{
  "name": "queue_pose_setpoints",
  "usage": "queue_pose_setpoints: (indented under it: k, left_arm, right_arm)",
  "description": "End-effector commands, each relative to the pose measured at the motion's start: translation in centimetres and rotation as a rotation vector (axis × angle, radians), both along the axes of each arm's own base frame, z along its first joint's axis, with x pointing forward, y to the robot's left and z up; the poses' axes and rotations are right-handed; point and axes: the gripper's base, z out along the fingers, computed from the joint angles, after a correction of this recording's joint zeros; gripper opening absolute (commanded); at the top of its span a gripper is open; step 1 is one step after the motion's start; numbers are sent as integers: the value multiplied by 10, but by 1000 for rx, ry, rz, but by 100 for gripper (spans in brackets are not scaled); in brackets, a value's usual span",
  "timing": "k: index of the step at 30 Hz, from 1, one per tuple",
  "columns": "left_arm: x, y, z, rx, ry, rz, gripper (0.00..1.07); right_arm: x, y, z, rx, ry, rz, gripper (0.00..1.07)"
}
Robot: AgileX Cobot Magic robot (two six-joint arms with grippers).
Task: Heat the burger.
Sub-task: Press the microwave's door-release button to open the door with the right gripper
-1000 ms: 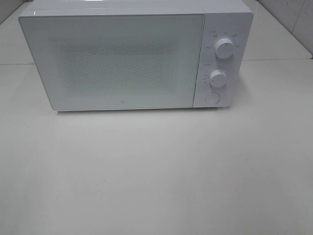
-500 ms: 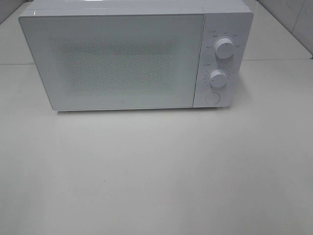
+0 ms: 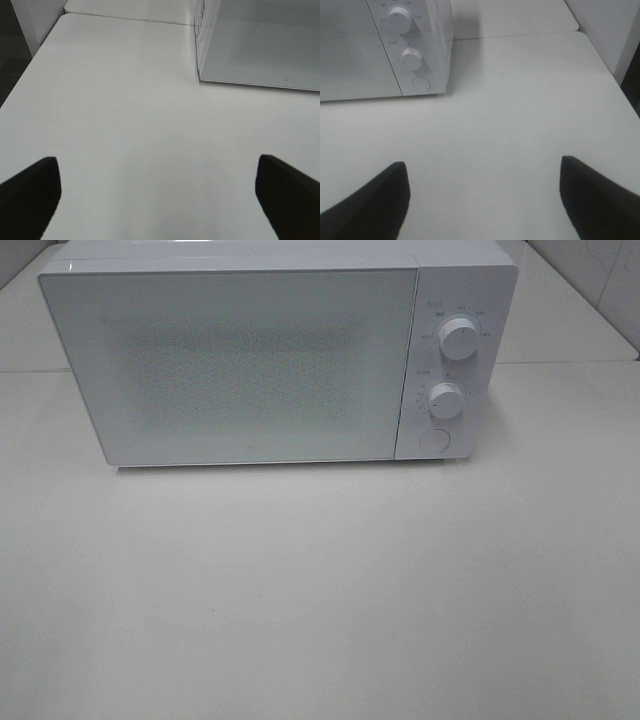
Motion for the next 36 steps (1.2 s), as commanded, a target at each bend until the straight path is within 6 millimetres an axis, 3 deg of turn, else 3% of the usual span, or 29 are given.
queue_pose_setpoints:
  k: [1, 9, 11, 14, 16, 23, 29, 31, 32, 33, 34, 36]
  left_arm:
    - [-1, 0, 0, -2, -23, 0, 98]
    - [-1, 0, 0, -2, -23, 0, 98]
    - [-1, 0, 0, -2, -23, 0, 98]
    - [-1, 0, 0, -2, -23, 0, 98]
    - [-1, 0, 0, -2, -23, 0, 98]
    - [-1, 0, 0, -2, -23, 0, 98]
    - [-1, 0, 0, -2, -23, 0, 98]
    - [-1, 0, 0, -2, -23, 0, 98]
    - [-1, 0, 0, -2, -23, 0, 98]
    - [-1, 0, 0, -2, -23, 0, 98]
    - [-1, 0, 0, -2, -23, 0, 98]
    - [-1, 0, 0, -2, -23, 0, 98]
  right_arm:
    - [-4, 0, 9, -26, -106, 8, 74]
    - [17, 1, 20, -36, -153, 17, 74]
    - [35, 2, 19, -37, -172, 23, 74]
    - [40, 3, 18, -38, -177, 24, 74]
    - [58, 4, 14, -39, -193, 30, 72]
    - [90, 6, 8, -39, -234, 41, 66]
    - [123, 8, 4, 9, -239, 35, 51]
    - [138, 9, 1, 91, -235, 11, 38]
    - [138, 9, 1, 91, -235, 11, 38]
    - [147, 10, -2, 166, -232, -12, 28]
    - [147, 10, -2, 166, -232, -12, 28]
    - [162, 10, -7, 324, -219, -64, 16]
